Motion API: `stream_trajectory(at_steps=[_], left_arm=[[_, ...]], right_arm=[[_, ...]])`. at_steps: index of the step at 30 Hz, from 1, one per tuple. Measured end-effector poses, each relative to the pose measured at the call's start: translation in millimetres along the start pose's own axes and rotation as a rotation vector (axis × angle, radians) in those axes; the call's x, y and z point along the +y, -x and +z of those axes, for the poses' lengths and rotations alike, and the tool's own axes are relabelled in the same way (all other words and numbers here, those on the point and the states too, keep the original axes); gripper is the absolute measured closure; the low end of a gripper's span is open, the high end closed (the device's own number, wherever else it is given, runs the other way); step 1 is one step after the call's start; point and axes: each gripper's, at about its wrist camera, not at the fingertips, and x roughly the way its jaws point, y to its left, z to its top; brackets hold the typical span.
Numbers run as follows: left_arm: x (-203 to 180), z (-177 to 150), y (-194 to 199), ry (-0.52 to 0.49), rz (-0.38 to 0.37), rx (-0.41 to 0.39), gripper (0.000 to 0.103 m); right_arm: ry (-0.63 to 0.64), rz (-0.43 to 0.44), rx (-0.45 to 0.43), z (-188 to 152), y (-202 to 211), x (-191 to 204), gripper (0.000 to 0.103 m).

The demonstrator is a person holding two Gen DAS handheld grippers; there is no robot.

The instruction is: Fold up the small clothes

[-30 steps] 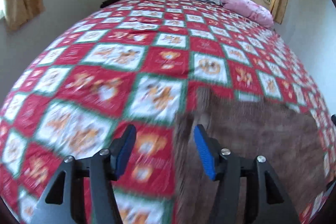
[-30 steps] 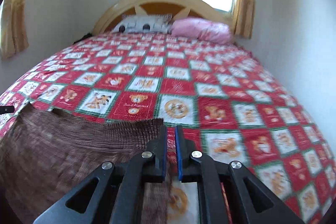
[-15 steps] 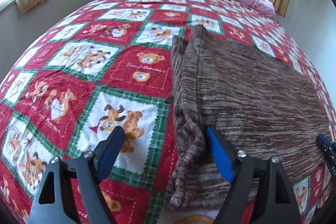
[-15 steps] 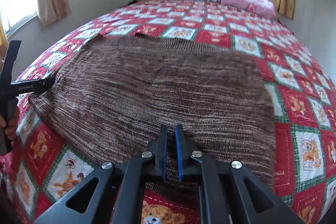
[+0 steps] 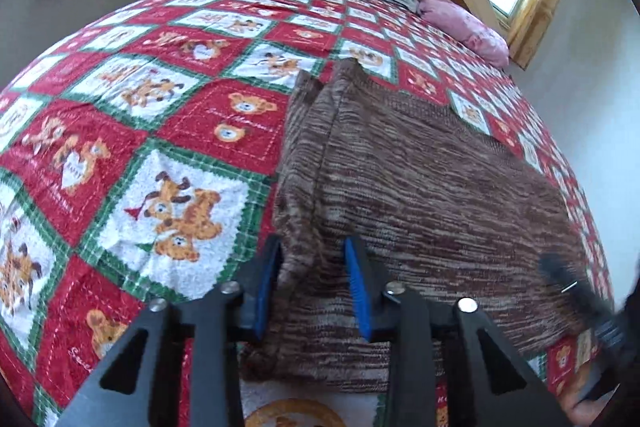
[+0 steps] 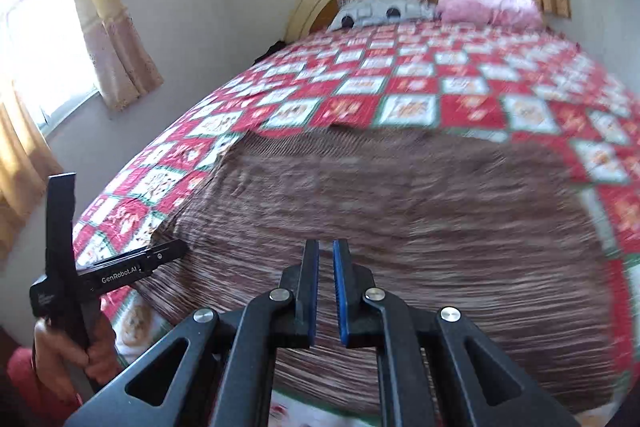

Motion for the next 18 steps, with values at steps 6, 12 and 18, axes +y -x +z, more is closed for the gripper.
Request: stream_trajectory(at_steps=[6,12,18], left_arm=[[-3,7,4,0.025,-0.029,0.001,0.09],[-48,19,26,-0.045,-0.122,-0.071,0.091],[-118,15,29,-0.18,-0.239,-0.095,0.091]], right_arm=[[-0.11,0.076,0.068,-7,-17,-19,0.095],[-0.181,0.092,-0.044,-2,18,-43,0.094],[-0.268,0.158,-0.063,19,37,-82,0.056]])
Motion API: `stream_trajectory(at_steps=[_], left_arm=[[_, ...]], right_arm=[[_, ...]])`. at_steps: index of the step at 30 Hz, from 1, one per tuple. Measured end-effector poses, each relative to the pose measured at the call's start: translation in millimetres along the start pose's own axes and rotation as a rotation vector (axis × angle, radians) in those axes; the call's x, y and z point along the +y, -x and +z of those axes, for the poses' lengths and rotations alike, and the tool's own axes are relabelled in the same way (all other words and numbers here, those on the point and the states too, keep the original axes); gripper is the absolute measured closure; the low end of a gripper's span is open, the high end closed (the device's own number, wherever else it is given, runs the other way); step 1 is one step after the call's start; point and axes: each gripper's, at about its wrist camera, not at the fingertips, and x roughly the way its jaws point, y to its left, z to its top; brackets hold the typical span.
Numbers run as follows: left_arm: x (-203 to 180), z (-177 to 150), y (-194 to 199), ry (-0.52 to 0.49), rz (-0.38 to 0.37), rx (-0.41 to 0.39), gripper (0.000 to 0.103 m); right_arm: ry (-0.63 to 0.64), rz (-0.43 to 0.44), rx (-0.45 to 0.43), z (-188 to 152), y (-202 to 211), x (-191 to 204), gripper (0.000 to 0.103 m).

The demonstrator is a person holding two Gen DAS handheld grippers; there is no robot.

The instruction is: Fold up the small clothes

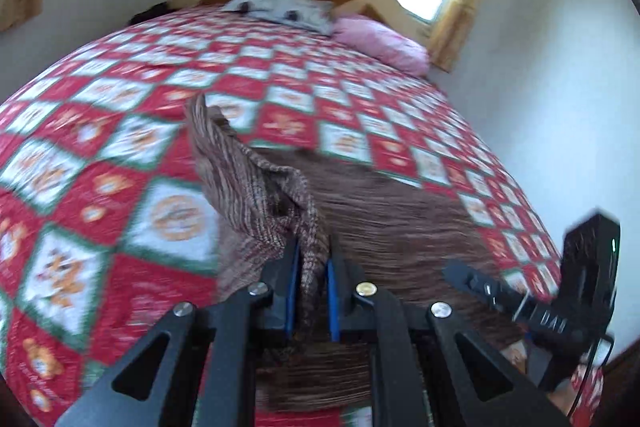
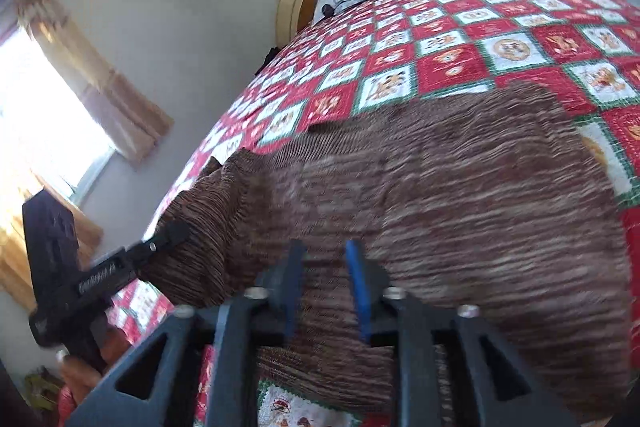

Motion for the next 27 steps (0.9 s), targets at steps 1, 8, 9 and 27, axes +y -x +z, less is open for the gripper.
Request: stream_trajectory(at_steps=[1,8,9,27], left_arm=[[-8,-3,-3,-0.017,-0.011,0.004,0.091],[-26,-35,-36,-0.019,-0.047,0.072,0.091],[-26,-36,-34,-0.022,-0.045,0.064,0.091],[-35,-45,-40,-0.052,-0.004,0.062,0.09]], right_arm=[[-0.005,0.009,-0.01,4,3,-3,0.05],[-0.002,0.108,0.07,38,-15,-8,0.048],[-0.006,0.117,0.092,43,-24,-7,0.048],[0.033,0.082,0.185,52,-120,8,0.048]])
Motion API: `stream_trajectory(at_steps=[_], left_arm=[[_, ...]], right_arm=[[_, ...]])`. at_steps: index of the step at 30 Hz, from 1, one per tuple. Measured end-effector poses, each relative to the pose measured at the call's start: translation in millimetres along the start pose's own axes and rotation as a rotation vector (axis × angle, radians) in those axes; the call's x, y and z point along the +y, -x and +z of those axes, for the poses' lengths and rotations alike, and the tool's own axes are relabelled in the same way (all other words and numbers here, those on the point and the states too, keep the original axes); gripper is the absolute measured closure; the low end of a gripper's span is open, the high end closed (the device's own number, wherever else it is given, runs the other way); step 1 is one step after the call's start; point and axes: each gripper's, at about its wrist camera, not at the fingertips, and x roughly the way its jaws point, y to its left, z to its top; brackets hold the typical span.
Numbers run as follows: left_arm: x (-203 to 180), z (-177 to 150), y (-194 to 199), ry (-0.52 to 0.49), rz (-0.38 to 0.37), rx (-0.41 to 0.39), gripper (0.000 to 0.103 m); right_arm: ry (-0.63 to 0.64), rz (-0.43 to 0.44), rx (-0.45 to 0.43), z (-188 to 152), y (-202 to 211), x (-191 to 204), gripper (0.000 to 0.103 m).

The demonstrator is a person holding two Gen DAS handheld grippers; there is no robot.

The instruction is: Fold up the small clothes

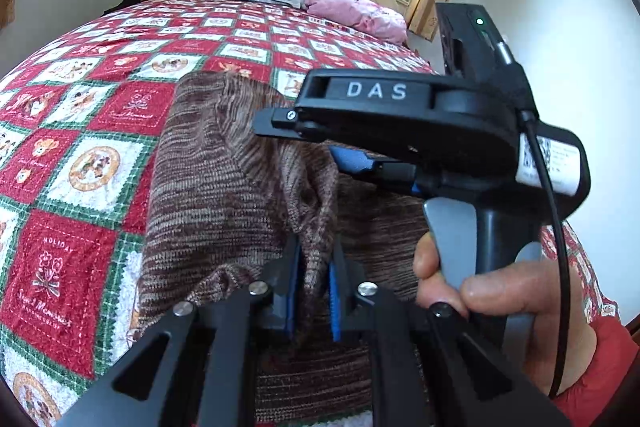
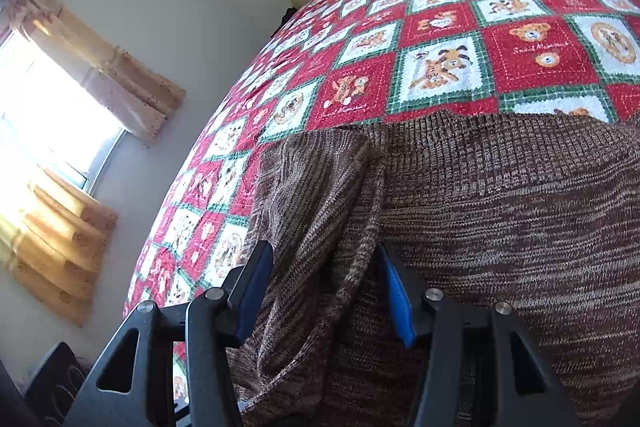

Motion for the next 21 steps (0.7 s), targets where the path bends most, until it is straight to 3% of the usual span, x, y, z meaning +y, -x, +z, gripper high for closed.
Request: stream_trajectory(at_steps=[7,14,21], left_arm=[[1,-1,-1,-0.015,0.005,0.01,0.089],[9,-1,-3,0.018,-0.03,-0.001,0.087],[12,-3,-3,0.027,-0.05,-0.016,0.087]], right_arm=[[0.042,-0.033,-0.006,-2,-3,5,0.048],[0.041,-0.049,-0.03,22,-3,12,0.048],[0.175,-0.172,-0.008,10,-27,22,0.05]])
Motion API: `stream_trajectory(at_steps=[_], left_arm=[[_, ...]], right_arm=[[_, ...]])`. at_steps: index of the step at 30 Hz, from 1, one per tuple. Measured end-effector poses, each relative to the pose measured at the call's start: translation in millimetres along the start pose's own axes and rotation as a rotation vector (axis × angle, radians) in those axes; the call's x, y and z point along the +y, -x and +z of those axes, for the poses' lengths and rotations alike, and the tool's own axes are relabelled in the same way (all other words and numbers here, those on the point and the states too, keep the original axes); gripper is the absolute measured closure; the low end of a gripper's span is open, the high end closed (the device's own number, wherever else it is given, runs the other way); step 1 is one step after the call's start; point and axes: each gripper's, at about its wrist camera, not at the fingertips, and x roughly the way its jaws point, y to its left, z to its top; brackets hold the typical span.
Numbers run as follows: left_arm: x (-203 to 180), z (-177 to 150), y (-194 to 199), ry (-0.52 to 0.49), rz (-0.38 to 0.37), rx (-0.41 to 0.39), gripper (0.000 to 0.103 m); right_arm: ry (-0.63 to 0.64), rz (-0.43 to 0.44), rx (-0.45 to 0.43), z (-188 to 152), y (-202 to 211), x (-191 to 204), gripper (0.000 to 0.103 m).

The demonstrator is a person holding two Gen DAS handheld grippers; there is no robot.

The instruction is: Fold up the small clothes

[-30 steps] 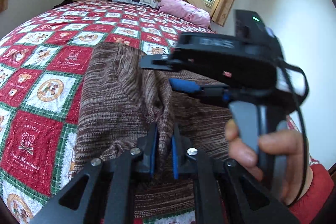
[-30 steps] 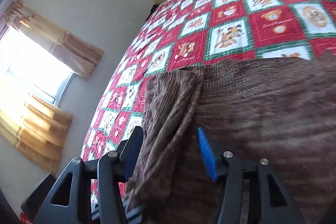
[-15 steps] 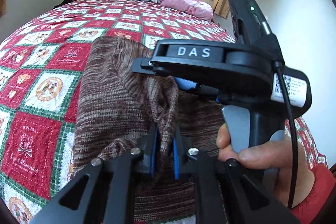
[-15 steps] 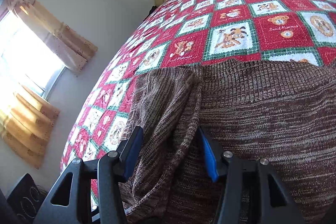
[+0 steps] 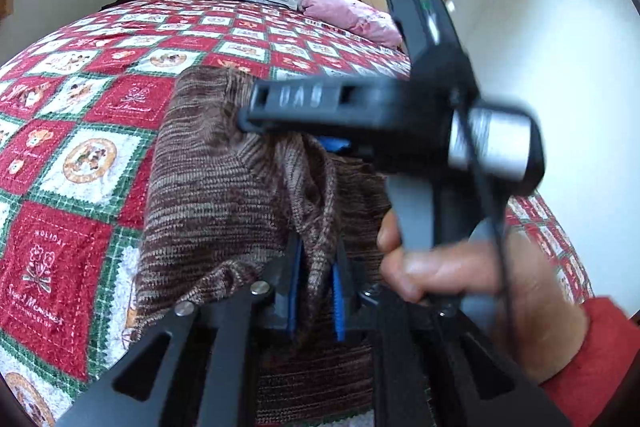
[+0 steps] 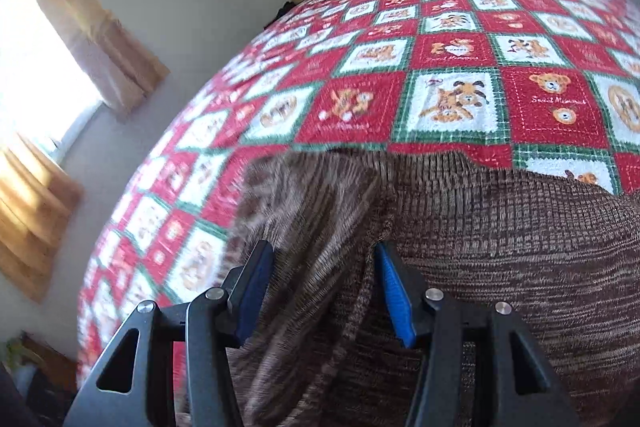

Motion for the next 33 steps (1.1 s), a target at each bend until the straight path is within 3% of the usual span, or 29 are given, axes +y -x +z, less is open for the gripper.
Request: stream_trajectory(at_steps=[5,13,20,21,22,29,33], left_arm=[[4,0,0,0.019,-0.025,-0.003,0.085],[4,-1,1,0.029,-0.038,-0.008,0.085],[6,-1,1,0.042,-0.052,-0.011,0.085],[6,-1,1,0.041,-0.051,-0.011,0.085],[6,-1,1,0.042,-0.05,-0.012,0.085],[9,-2,2,0.051,-0.062,-0.015,0.087],[17,-2,8,0.107,-0.12,-0.034,0.089]], right_arm=[[0.019,-0.01,-0.007,0,1,-1,0.055],[-0.165,0.079,-0.06,-8,21,-27,0.055],[-0.047,0.051,0.015,2,6,-8,0.056],[-0.04,0.05,0.016,6,3,-6,0.066],[-0.041,0.057,0.023,7,0,-7,0.084],[0.022,0.008,-0.028,-1,-1,0,0.09],[0.062,-0.013,-0.065,0,9,9,0.092]])
